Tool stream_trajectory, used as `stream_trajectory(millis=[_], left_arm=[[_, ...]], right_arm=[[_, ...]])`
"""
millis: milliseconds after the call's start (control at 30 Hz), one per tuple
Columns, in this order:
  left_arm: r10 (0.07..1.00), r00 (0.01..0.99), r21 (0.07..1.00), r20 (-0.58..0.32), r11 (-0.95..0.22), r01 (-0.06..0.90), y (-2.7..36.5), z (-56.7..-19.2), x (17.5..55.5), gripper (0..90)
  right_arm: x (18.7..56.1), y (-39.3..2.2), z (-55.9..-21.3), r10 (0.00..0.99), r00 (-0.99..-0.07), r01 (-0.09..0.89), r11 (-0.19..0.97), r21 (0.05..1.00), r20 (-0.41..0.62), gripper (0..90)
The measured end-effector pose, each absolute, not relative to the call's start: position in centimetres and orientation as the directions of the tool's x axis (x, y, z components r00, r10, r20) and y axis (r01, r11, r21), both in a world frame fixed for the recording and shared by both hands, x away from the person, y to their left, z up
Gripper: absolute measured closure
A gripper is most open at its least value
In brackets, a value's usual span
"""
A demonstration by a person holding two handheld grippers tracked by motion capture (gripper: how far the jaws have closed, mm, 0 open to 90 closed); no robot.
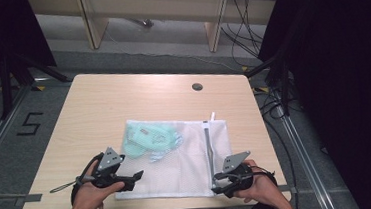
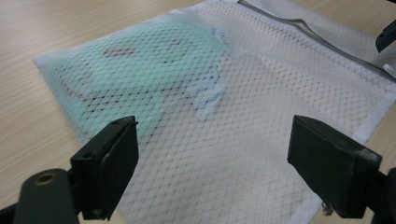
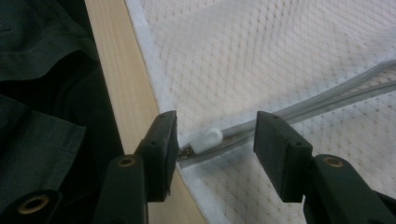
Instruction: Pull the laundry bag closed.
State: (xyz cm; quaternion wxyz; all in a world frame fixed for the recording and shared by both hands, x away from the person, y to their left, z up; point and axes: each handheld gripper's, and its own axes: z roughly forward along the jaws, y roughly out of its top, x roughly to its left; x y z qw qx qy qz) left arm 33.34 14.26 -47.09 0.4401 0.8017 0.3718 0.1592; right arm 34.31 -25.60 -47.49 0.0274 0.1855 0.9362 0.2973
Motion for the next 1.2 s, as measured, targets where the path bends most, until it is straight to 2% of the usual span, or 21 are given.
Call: stream_trajectory(millis=[200,267,633,767,1200], left_arm=[[0.737,0.672,0.826,-0.070,-0.335,0.453,14.3,-47.0,33.4,16.0],[0.735,0.675,0.825,-0.070,-0.338,0.453,14.3,-47.0,33.4,16.0],[0.735,0.673,0.822,-0.076,-0.336,0.459,14.0,-47.1,33.2,16.0],[0.734,0.673,0.826,-0.088,-0.324,0.461,13.9,-47.1,33.2,16.1],[0.723,0.688,0.817,-0.064,-0.358,0.452,14.0,-47.1,33.3,16.5]], right_arm=[[34.4,-25.0,-47.9,0.300,-0.952,0.285,0.787,0.547,0.064,50.9],[34.2,-25.0,-47.9,0.319,-0.945,0.304,0.787,0.537,0.068,51.0],[34.1,-24.3,-48.3,0.290,-0.953,0.291,0.810,0.509,0.084,50.4],[33.9,-24.4,-48.2,0.291,-0.952,0.299,0.814,0.498,0.094,54.9],[33.9,-24.3,-48.0,0.231,-0.972,0.226,0.845,0.485,0.051,68.5]])
